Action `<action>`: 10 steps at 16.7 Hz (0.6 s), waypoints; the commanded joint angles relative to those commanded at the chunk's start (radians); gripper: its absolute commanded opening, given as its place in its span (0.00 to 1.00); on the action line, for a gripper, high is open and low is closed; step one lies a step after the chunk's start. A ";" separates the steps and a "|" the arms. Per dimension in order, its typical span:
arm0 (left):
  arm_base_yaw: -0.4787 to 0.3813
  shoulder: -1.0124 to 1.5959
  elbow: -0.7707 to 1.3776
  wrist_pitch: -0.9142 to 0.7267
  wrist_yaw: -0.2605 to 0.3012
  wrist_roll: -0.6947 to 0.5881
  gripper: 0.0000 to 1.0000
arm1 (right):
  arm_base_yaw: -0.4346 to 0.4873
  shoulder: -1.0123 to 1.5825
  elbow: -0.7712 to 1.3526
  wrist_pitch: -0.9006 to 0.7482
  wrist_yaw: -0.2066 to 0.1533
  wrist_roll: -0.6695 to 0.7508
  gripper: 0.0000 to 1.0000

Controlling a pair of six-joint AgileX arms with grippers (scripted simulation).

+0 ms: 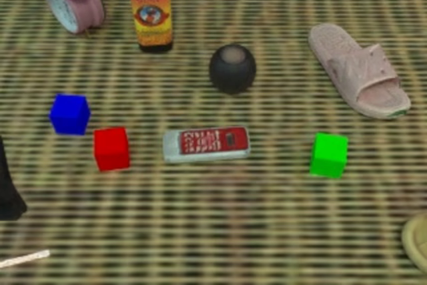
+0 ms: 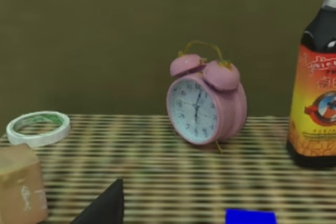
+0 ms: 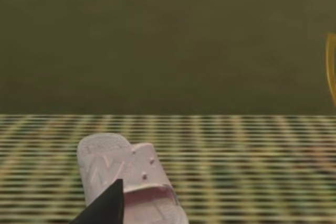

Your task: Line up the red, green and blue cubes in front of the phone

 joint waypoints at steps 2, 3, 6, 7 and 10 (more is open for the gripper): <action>0.000 0.000 0.000 0.000 0.000 0.000 1.00 | 0.000 0.000 0.000 0.000 0.000 0.000 1.00; -0.002 0.010 0.010 -0.007 0.001 -0.003 1.00 | 0.000 0.000 0.000 0.000 0.000 0.000 1.00; -0.022 0.103 0.101 -0.069 0.003 -0.028 1.00 | 0.000 0.000 0.000 0.000 0.000 0.000 1.00; -0.031 0.156 0.150 -0.101 0.003 -0.042 1.00 | 0.000 0.000 0.000 0.000 0.000 0.000 1.00; -0.064 0.377 0.333 -0.225 0.002 -0.092 1.00 | 0.000 0.000 0.000 0.000 0.000 0.000 1.00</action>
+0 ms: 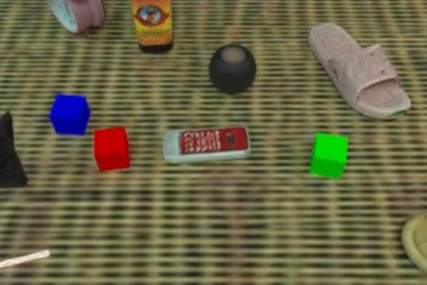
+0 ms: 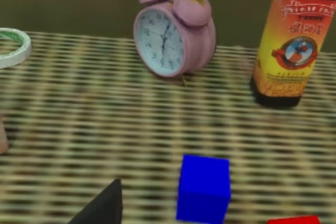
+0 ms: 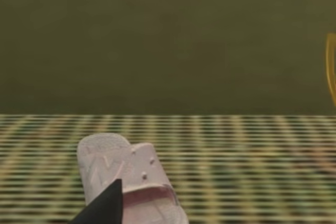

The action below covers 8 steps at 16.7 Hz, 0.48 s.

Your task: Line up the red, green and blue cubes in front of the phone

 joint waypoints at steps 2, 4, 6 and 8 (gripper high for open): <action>-0.026 0.197 0.143 -0.100 -0.001 -0.039 1.00 | 0.000 0.000 0.000 0.000 0.000 0.000 1.00; -0.054 0.418 0.295 -0.208 -0.001 -0.081 1.00 | 0.000 0.000 0.000 0.000 0.000 0.000 1.00; -0.084 0.645 0.448 -0.321 -0.001 -0.123 1.00 | 0.000 0.000 0.000 0.000 0.000 0.000 1.00; -0.113 0.863 0.597 -0.432 -0.001 -0.165 1.00 | 0.000 0.000 0.000 0.000 0.000 0.000 1.00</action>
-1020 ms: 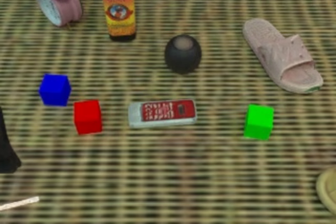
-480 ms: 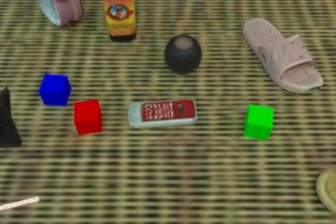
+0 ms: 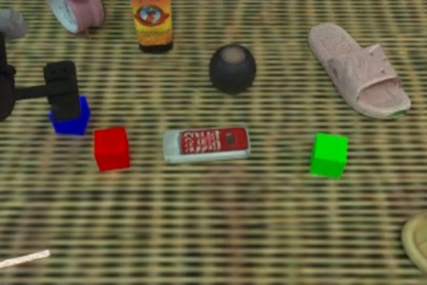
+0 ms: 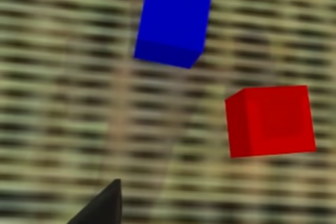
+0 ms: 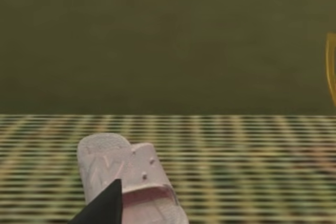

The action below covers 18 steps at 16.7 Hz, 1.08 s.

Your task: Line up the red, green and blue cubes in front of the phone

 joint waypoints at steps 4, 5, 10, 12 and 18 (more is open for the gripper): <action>-0.054 0.370 0.274 -0.200 0.001 -0.076 1.00 | 0.000 0.000 0.000 0.000 0.000 0.000 1.00; -0.065 0.447 0.335 -0.242 0.001 -0.093 1.00 | 0.000 0.000 0.000 0.000 0.000 0.000 1.00; -0.109 0.741 0.572 -0.393 0.001 -0.155 1.00 | 0.000 0.000 0.000 0.000 0.000 0.000 1.00; -0.117 0.795 0.620 -0.421 0.001 -0.168 1.00 | 0.000 0.000 0.000 0.000 0.000 0.000 1.00; -0.114 0.807 0.631 -0.426 0.001 -0.170 1.00 | 0.000 0.000 0.000 0.000 0.000 0.000 1.00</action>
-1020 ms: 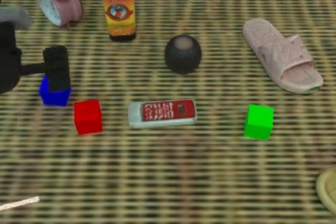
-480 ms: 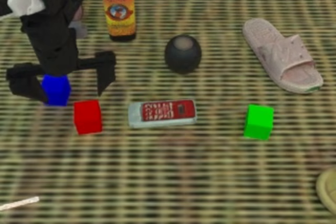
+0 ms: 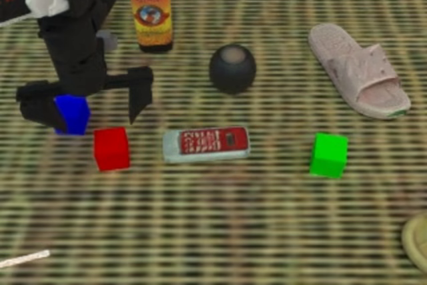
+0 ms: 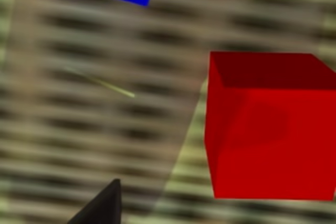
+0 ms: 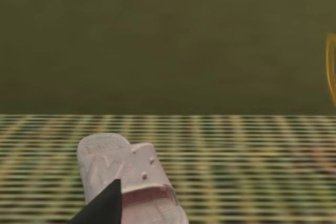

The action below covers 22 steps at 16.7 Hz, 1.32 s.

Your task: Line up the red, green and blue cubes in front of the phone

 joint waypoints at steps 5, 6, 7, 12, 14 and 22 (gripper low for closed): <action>-0.003 0.050 -0.067 0.115 0.000 0.003 1.00 | 0.000 0.000 0.000 0.000 0.000 0.000 1.00; -0.003 0.069 -0.090 0.161 0.000 0.003 1.00 | 0.000 0.000 0.000 0.000 0.000 0.000 1.00; -0.003 0.087 -0.113 0.207 0.000 0.003 1.00 | 0.000 0.000 0.000 0.000 0.000 0.000 1.00; -0.004 0.137 -0.171 0.306 0.001 0.002 1.00 | 0.000 0.000 0.000 0.000 0.000 0.000 1.00; -0.004 0.137 -0.171 0.306 0.001 0.002 1.00 | 0.000 0.000 0.000 0.000 0.000 0.000 1.00; -0.004 0.137 -0.171 0.306 0.001 0.002 0.40 | 0.000 0.000 0.000 0.000 0.000 0.000 1.00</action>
